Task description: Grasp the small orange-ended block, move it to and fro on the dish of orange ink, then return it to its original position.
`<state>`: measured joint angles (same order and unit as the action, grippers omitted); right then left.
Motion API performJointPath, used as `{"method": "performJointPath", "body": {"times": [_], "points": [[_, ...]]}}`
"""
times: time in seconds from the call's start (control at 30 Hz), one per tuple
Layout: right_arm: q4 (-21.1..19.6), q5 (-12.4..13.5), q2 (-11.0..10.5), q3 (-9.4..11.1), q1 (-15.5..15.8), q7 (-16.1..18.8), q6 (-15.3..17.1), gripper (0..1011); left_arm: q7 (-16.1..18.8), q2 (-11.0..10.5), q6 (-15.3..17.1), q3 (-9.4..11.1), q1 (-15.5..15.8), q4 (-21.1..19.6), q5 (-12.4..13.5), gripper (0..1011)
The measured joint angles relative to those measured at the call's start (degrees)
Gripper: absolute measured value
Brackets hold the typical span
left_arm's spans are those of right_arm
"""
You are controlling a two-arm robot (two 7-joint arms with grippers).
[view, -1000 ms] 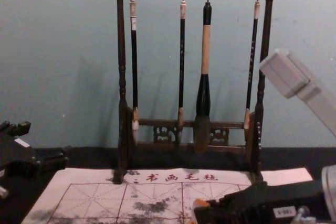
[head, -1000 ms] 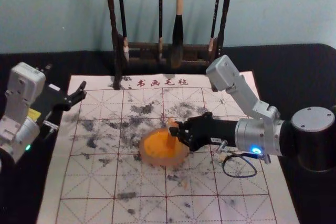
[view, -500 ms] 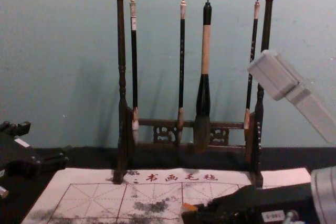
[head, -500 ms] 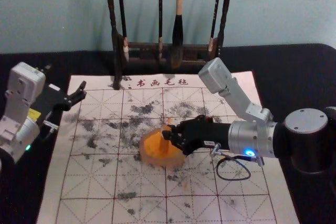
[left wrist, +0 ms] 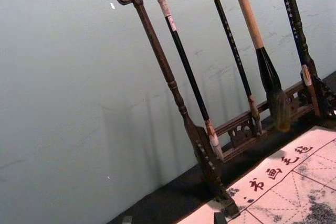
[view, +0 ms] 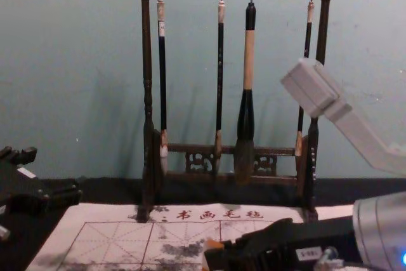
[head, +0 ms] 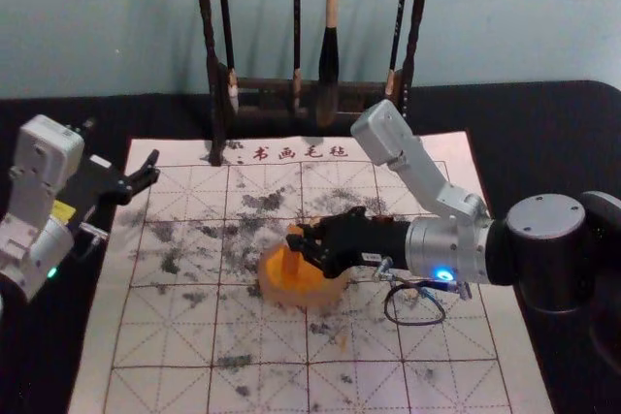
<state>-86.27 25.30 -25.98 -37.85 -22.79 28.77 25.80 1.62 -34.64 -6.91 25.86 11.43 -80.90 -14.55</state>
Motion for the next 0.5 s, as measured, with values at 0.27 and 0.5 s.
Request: {"method": "performJointPath", "body": {"times": [0.27,0.5], "points": [[1.29,-0.35,0.94,0.06,-0.56,-0.61,-0.14,124,0.00,0.00,0.00,0.00,0.00,0.00,0.00,1001],[1.78,-0.58,1.18,0.57,-0.71,-1.00,-0.26,124,0.00,0.00,0.00,0.00,0.00,0.00,0.00,1001]]}}
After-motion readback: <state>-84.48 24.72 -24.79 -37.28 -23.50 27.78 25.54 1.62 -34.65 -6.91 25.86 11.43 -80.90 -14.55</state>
